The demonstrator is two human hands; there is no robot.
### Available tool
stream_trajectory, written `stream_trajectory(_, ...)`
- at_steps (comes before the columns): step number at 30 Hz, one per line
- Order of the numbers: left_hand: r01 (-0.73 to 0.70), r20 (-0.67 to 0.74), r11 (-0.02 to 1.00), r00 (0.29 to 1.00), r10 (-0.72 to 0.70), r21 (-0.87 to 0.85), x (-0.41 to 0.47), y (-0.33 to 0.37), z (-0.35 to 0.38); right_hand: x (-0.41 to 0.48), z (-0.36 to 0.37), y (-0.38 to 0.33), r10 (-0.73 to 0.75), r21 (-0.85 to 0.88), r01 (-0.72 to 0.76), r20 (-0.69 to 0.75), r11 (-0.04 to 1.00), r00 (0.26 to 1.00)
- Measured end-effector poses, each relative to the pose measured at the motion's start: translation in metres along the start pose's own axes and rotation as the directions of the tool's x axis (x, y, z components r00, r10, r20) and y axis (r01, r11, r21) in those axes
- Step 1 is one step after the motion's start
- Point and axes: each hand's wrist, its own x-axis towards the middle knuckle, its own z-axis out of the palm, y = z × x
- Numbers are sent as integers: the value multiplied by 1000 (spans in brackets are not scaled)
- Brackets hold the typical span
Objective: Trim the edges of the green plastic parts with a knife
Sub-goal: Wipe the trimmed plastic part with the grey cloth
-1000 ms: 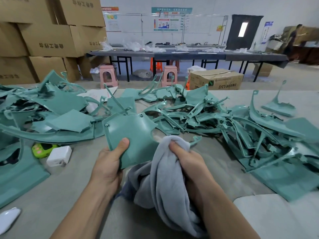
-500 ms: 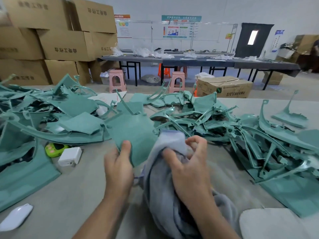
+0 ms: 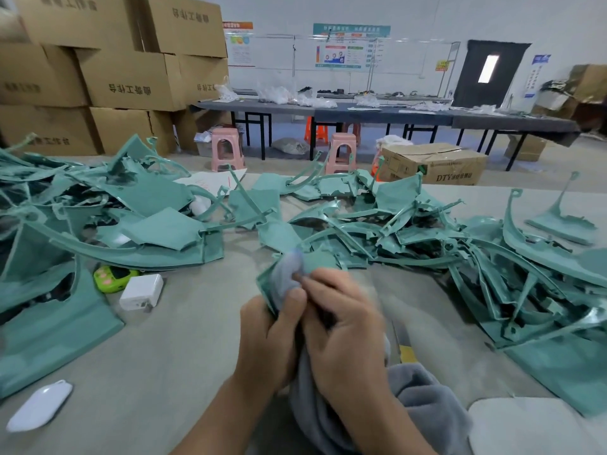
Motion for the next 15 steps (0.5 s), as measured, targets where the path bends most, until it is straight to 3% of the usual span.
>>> stream_trajectory(3, 129, -91, 970, 984, -150, -206, 3, 3, -2, 0, 2, -7, -3, -3, 3, 215, 1000, 977)
stream_trajectory(8, 121, -188, 956, 966, -175, -269, 15, 16, -4, 0, 4, -8, 205, -178, -152, 338, 972, 918)
stream_trajectory(10, 128, -303, 954, 929, -211, -270, 24, 21, -5, 0, 8, -9, 302, -336, -186, 337, 923, 892)
stream_trajectory(12, 140, -370, 957, 900, -230, -254, 29, 23, -7, 2, 9, -10, 324, -530, -119, 313, 840, 893)
stream_trajectory(15, 194, -455, 961, 850, -266, -199, 33, 22, -14, 4, 8, -14, 385, -609, -162, 256, 776, 887)
